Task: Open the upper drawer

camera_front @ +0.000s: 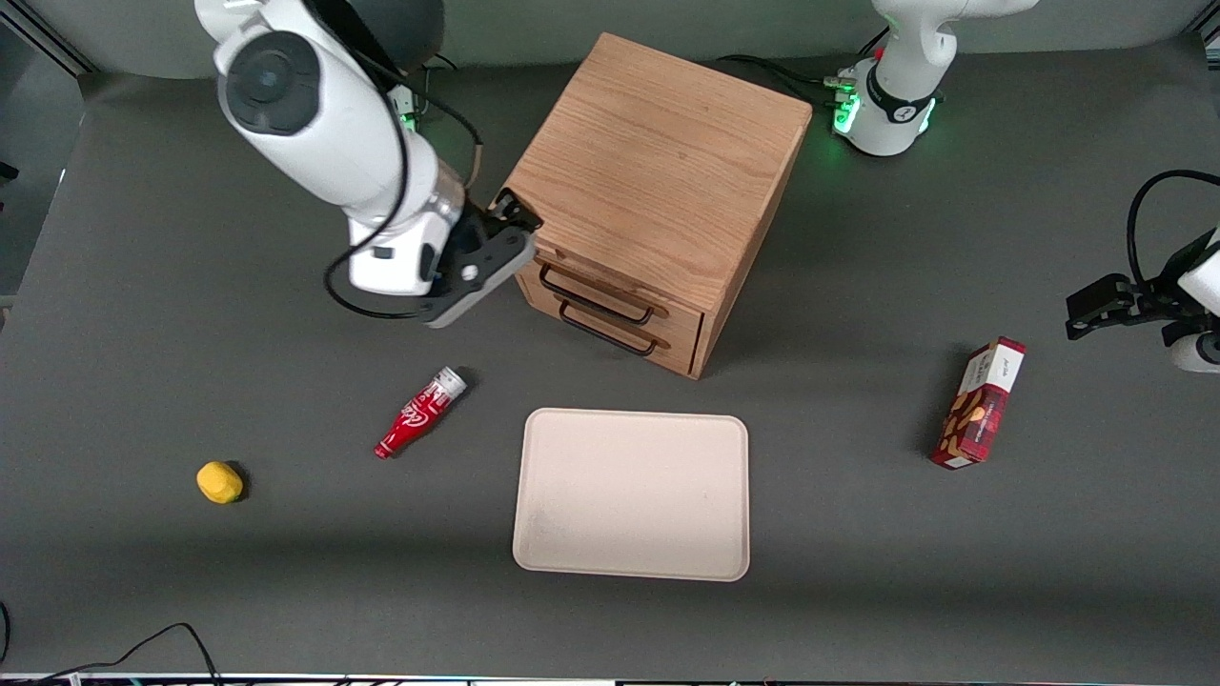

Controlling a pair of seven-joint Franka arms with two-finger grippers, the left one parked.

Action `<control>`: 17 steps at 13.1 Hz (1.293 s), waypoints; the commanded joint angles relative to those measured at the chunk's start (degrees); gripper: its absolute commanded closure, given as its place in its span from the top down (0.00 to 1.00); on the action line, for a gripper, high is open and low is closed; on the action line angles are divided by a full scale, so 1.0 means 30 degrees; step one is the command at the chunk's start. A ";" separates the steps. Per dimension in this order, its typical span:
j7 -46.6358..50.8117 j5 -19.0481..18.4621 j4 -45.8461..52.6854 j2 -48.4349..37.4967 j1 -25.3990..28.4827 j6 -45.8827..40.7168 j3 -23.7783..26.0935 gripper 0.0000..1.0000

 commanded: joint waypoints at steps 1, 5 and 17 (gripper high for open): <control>-0.3746 -0.0234 0.0981 0.1520 0.0026 -0.0152 0.0340 1.00; -0.5090 -0.0322 0.0689 0.2751 0.0084 0.1396 0.0371 1.00; -0.6331 -0.0351 -0.0660 0.4276 0.0494 0.4389 0.0459 1.00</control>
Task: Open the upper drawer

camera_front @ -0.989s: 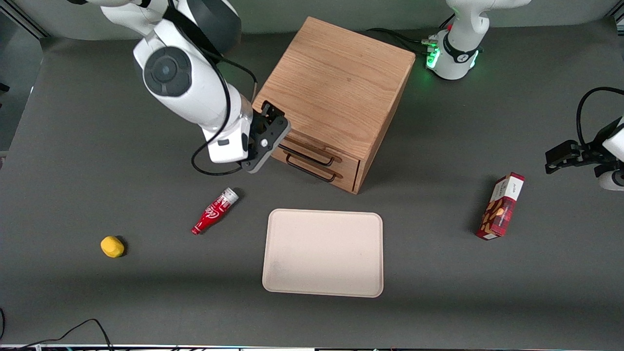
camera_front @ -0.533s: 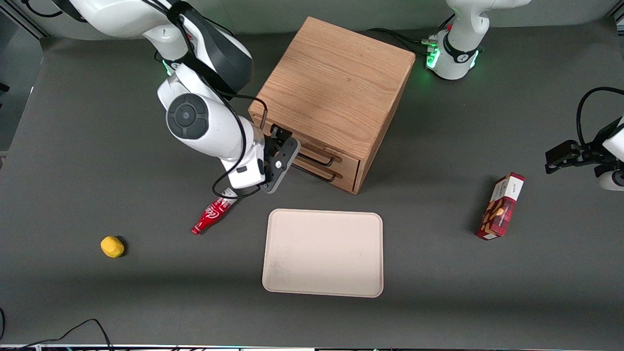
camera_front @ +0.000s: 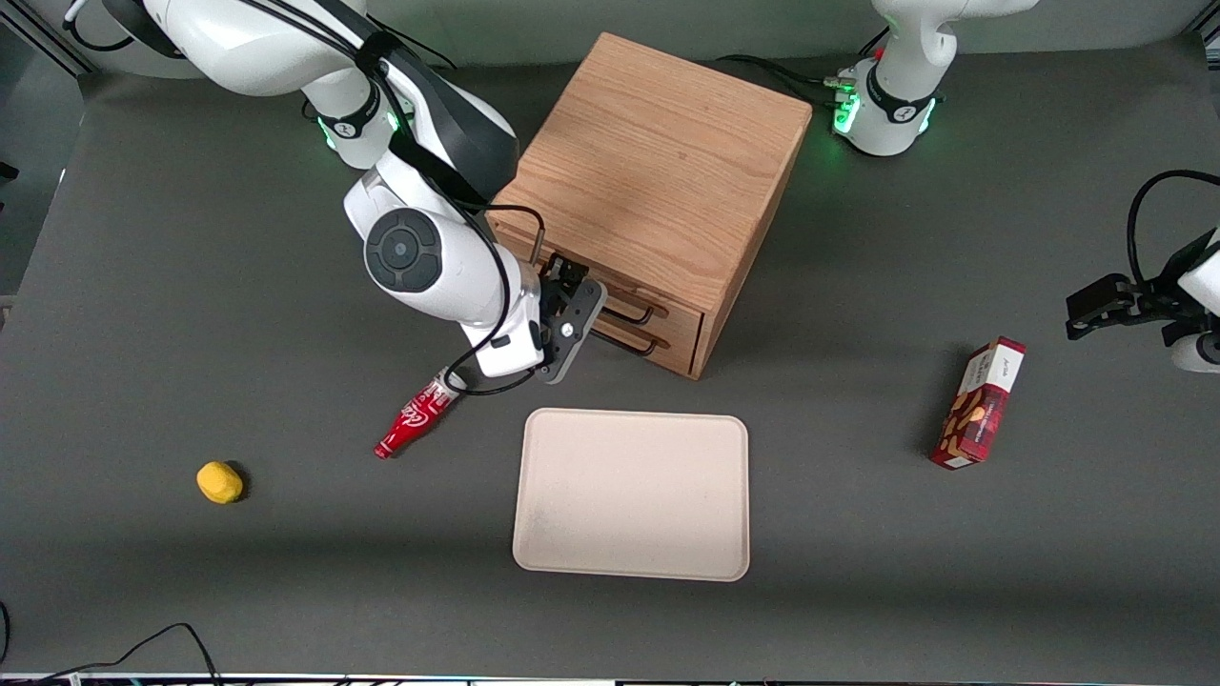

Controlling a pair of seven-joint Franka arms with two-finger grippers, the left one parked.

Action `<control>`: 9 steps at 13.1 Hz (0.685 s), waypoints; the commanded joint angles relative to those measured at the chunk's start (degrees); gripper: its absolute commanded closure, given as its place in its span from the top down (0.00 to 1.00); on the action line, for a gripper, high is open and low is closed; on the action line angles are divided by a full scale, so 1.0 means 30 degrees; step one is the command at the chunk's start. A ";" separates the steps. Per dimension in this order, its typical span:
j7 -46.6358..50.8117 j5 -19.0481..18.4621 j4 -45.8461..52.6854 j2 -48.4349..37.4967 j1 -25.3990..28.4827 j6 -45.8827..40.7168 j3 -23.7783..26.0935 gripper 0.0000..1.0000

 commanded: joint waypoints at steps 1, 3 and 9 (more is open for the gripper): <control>-0.0310 -0.0270 0.0128 0.0487 0.0127 0.0620 0.0031 1.00; -0.0310 -0.0328 0.0127 0.0781 0.0156 0.0915 0.0031 1.00; -0.1012 -0.1090 0.0156 0.1104 0.0011 0.1355 0.0030 1.00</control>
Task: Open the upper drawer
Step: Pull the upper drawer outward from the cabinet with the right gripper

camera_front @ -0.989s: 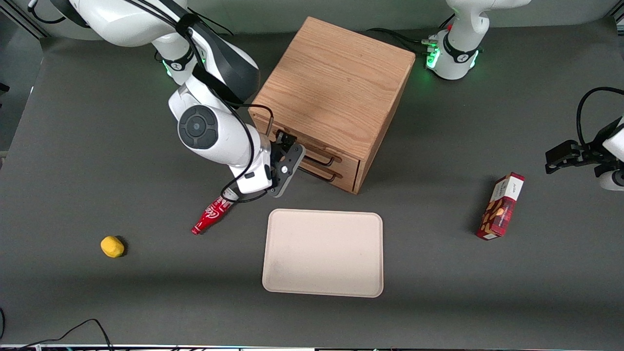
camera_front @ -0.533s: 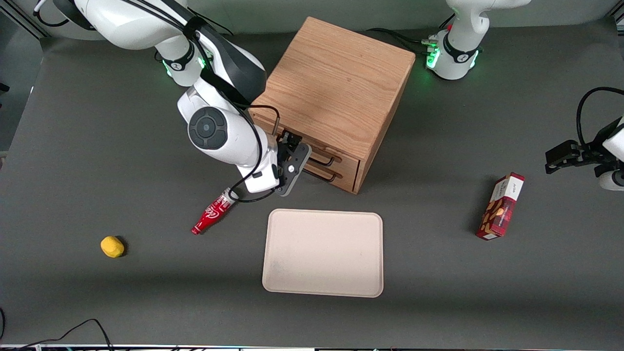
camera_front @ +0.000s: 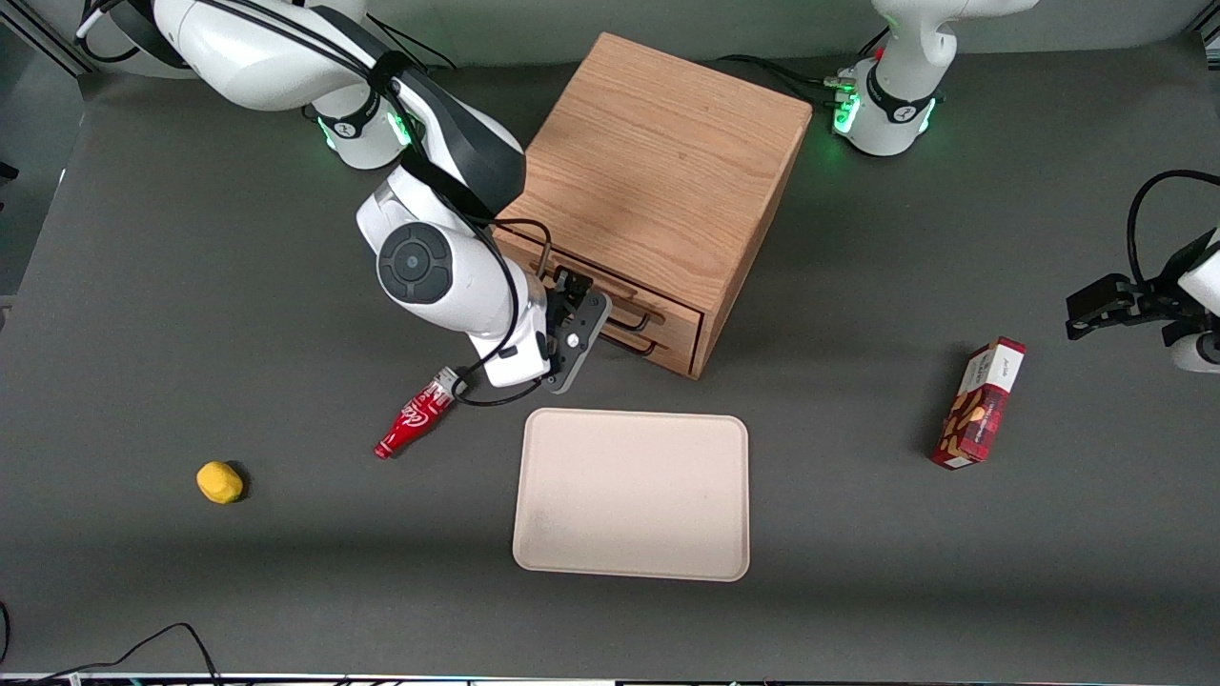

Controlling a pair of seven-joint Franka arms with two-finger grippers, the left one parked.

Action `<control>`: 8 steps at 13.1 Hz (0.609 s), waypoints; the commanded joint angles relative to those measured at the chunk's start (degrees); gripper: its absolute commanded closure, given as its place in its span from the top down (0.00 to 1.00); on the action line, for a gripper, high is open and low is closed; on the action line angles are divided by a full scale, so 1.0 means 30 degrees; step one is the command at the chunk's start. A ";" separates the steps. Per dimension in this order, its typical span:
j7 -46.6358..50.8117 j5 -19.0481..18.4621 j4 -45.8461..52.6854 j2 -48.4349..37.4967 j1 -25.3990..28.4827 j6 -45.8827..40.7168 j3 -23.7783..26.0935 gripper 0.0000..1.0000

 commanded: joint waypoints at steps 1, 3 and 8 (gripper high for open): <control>-0.0563 -0.0353 0.0180 0.0141 0.0046 0.0312 0.0044 1.00; -0.0533 -0.0353 0.0209 0.0051 -0.0070 0.0311 0.0073 1.00; -0.1668 -0.0586 0.0356 0.0314 -0.0217 0.0399 -0.0249 1.00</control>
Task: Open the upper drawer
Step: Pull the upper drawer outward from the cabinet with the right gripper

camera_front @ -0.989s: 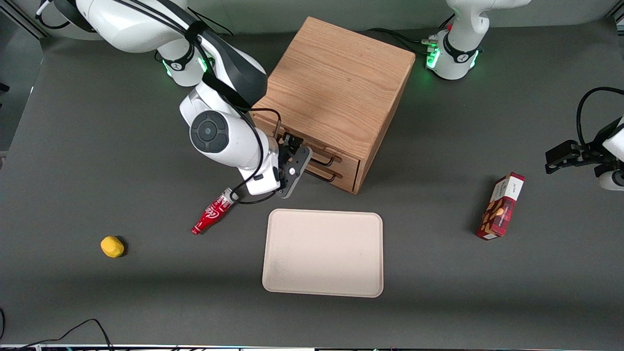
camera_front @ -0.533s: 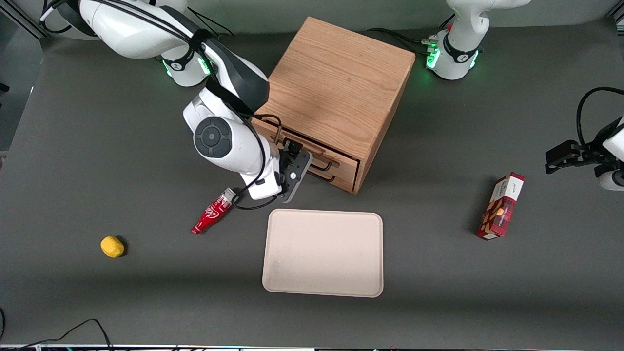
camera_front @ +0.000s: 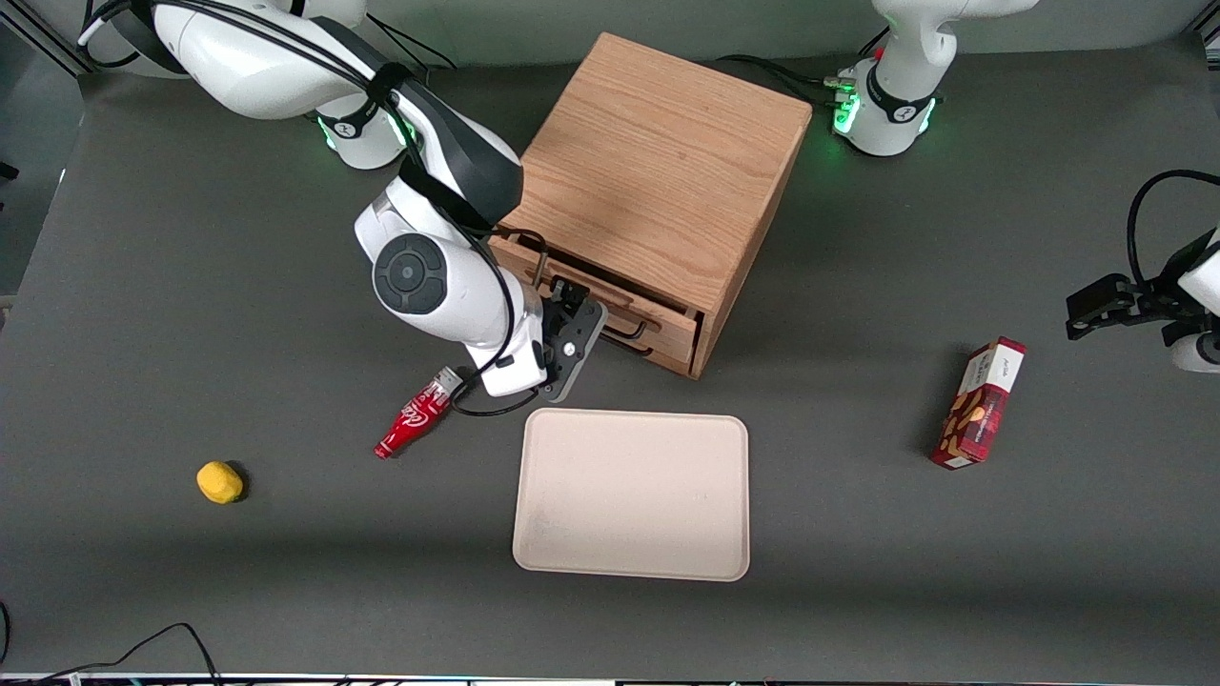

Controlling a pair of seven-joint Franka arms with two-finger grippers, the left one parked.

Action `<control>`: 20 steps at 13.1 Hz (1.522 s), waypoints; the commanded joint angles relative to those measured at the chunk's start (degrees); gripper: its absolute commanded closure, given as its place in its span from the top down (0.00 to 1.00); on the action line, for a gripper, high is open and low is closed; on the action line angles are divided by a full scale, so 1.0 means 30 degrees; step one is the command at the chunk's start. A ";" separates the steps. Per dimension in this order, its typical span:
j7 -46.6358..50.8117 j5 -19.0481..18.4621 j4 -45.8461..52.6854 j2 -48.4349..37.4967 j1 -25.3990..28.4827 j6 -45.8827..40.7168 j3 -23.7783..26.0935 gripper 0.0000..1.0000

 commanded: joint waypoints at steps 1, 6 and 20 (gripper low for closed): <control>-0.1479 -0.0661 0.0312 0.0215 -0.0149 0.0226 -0.0246 1.00; -0.2181 -0.0663 0.1161 0.0244 -0.0443 0.1073 -0.1534 1.00; -0.5145 0.0592 0.2802 0.1504 -0.2198 0.3918 -0.3880 1.00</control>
